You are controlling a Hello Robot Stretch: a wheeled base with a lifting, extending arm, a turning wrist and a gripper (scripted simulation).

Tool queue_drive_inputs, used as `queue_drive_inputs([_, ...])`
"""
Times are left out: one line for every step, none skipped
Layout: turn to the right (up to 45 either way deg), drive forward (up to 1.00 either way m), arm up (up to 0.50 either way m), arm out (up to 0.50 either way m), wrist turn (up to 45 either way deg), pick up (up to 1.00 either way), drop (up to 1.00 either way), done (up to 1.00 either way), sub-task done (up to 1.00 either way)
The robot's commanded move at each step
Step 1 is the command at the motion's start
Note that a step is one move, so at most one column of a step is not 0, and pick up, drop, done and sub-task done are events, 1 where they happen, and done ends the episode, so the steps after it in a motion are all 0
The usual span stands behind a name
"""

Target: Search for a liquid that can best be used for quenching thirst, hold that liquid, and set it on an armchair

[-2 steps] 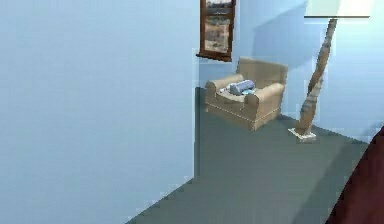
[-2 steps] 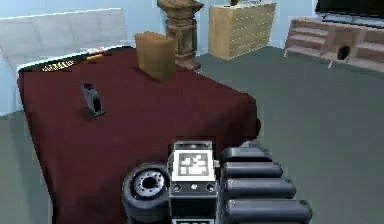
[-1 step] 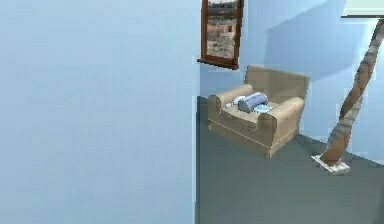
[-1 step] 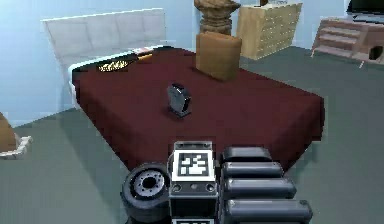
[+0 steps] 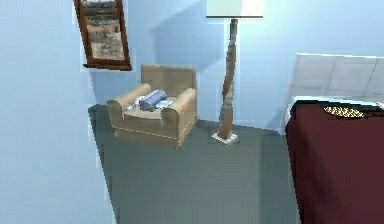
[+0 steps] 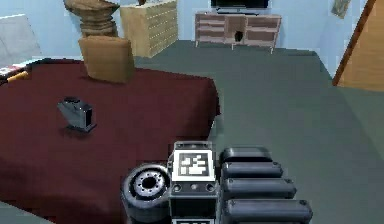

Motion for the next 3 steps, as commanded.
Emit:
queue_drive_inputs([0.0,0.90,0.00,0.00,0.0,0.00,0.00,0.00,0.00])
queue_drive_inputs([-21.0,0.00,0.00,0.00,0.0,0.00,0.00,0.00,0.00])
queue_drive_inputs([0.0,0.50,0.00,0.00,0.0,0.00,0.00,0.00,0.00])
